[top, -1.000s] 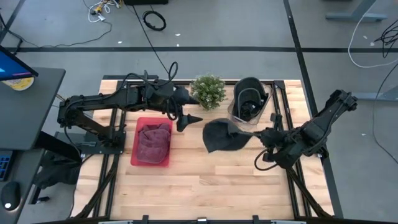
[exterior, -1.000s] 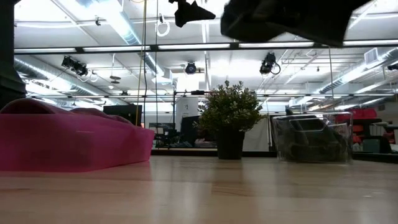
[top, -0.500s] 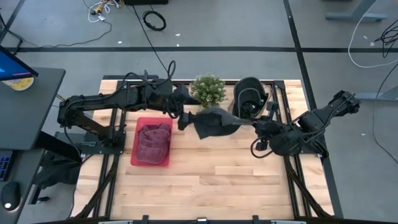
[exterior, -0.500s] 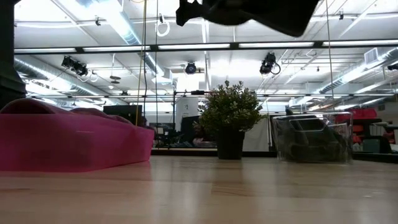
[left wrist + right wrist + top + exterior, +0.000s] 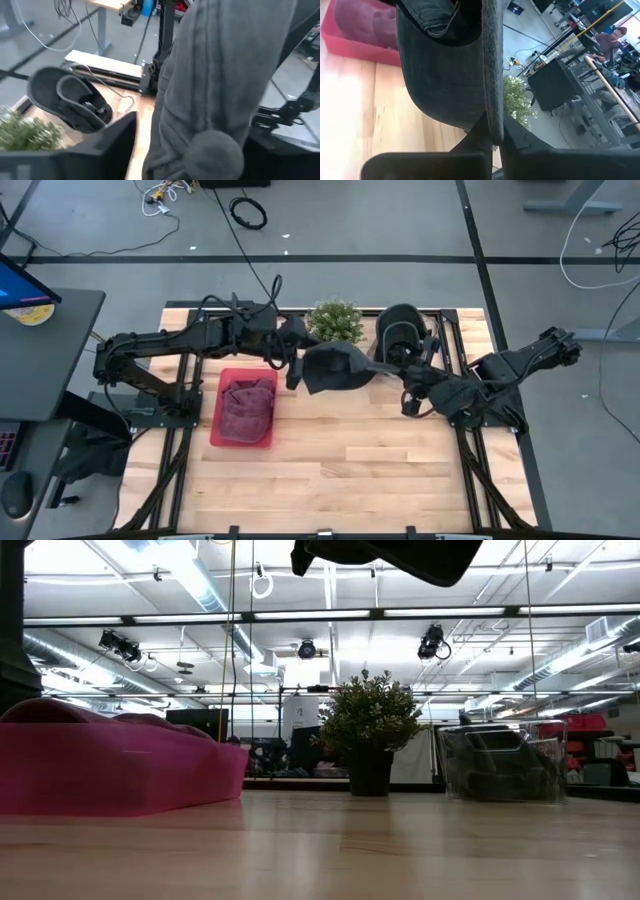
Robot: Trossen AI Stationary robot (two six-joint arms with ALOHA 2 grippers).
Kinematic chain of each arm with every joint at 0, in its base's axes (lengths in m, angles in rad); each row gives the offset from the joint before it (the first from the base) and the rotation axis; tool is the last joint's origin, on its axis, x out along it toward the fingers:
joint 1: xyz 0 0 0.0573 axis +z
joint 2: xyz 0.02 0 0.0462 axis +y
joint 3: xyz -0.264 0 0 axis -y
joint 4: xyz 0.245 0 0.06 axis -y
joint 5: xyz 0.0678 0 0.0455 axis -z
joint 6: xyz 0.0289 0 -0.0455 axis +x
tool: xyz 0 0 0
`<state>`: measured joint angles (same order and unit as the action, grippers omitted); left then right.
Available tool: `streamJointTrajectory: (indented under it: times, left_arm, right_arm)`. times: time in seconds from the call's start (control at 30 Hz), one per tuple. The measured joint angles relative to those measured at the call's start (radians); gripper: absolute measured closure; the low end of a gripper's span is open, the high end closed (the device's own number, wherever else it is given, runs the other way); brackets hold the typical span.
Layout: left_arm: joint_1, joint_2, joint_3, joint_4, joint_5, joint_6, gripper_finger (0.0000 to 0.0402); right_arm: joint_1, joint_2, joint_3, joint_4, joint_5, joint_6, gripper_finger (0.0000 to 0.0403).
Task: Pick & Place hat
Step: Put the black cap into the transparent bin
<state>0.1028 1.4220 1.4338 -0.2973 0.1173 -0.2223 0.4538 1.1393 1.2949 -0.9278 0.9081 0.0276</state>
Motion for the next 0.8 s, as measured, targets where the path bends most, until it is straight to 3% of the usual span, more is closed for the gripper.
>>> streamJointTrajectory:
  times: [0.17,0.27,0.5,0.8]
  left_arm:
    - [0.0,0.0,0.0,0.032,-0.028,0.074,0.0287]
    - [0.0,0.0,0.0,0.056,-0.034,0.104,0.0379]
    - [-0.019,-0.001,0.0,0.086,-0.109,0.277,0.0393]
    - [-0.071,-0.002,0.0,0.16,-0.207,0.649,0.0393]
  right_arm:
    - [-0.013,0.0,0.0,0.062,-0.001,-0.018,0.0394]
    - [-0.021,0.0,0.0,0.081,0.002,0.089,0.0387]
    - [-0.029,-0.014,0.0,0.079,-0.019,0.181,0.0317]
    - [-0.029,-0.118,0.0,0.074,-0.071,0.429,0.018]
